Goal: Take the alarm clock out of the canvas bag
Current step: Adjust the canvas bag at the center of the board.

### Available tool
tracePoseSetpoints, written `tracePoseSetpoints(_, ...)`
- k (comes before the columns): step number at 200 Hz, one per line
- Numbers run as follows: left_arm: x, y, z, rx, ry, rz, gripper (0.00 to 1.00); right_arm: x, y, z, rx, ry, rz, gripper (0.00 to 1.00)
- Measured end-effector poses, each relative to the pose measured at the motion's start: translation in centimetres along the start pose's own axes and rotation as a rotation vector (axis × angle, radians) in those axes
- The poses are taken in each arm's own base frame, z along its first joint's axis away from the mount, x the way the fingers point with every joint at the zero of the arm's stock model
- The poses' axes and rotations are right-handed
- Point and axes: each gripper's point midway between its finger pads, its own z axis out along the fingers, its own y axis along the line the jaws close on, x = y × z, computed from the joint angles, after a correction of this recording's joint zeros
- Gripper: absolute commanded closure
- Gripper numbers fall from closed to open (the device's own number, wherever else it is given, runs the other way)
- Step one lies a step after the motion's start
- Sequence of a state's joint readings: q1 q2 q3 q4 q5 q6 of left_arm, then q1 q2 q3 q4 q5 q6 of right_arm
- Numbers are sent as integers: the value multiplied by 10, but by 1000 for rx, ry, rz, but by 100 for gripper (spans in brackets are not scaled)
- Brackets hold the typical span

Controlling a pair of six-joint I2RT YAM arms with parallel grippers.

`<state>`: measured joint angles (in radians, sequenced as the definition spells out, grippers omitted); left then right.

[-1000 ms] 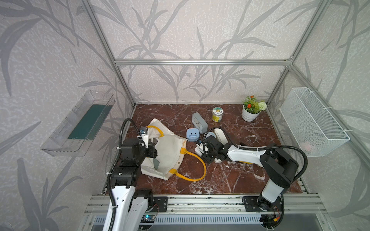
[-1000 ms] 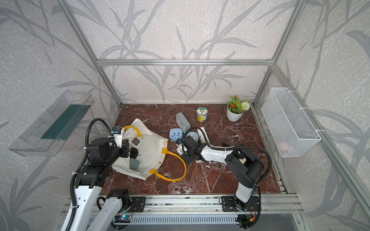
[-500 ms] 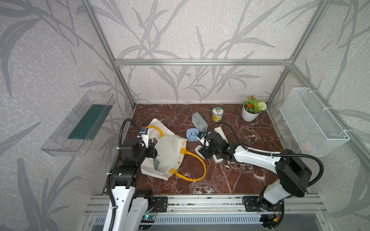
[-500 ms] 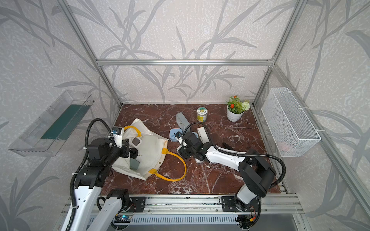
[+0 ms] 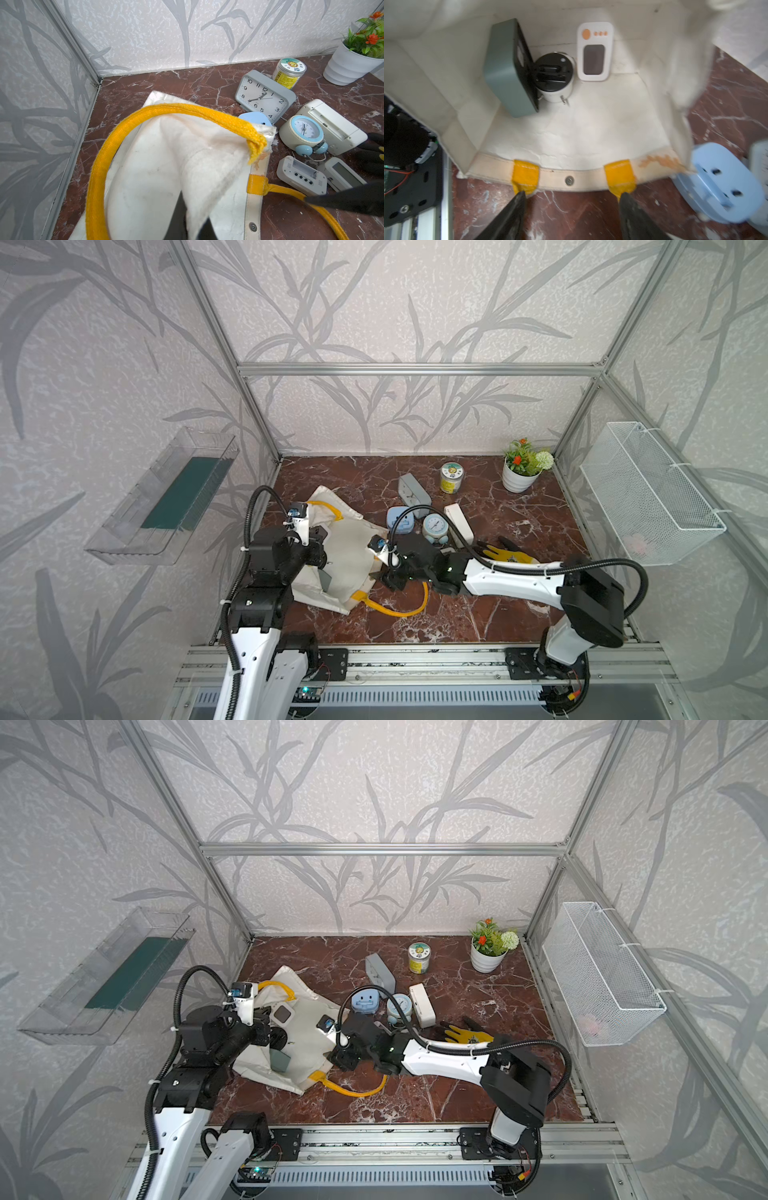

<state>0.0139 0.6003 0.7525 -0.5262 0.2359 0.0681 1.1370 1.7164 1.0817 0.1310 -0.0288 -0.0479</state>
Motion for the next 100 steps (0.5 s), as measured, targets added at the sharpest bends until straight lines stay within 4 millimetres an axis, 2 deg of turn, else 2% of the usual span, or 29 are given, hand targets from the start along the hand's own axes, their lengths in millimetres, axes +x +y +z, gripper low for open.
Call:
tracePoseSetpoints(14, -1, -2, 0, 10, -5, 0, 100, 3, 16, 15, -31, 18, -23, 28)
tracePoseSetpoints(49, -4, -7, 0, 42, -24, -10, 100, 5, 38, 48, -78, 57, -30, 28)
tracePoseSetpoints(100, -10, -13, 2, 79, -57, -35, 100, -23, 71, 71, -145, 31, -12, 29)
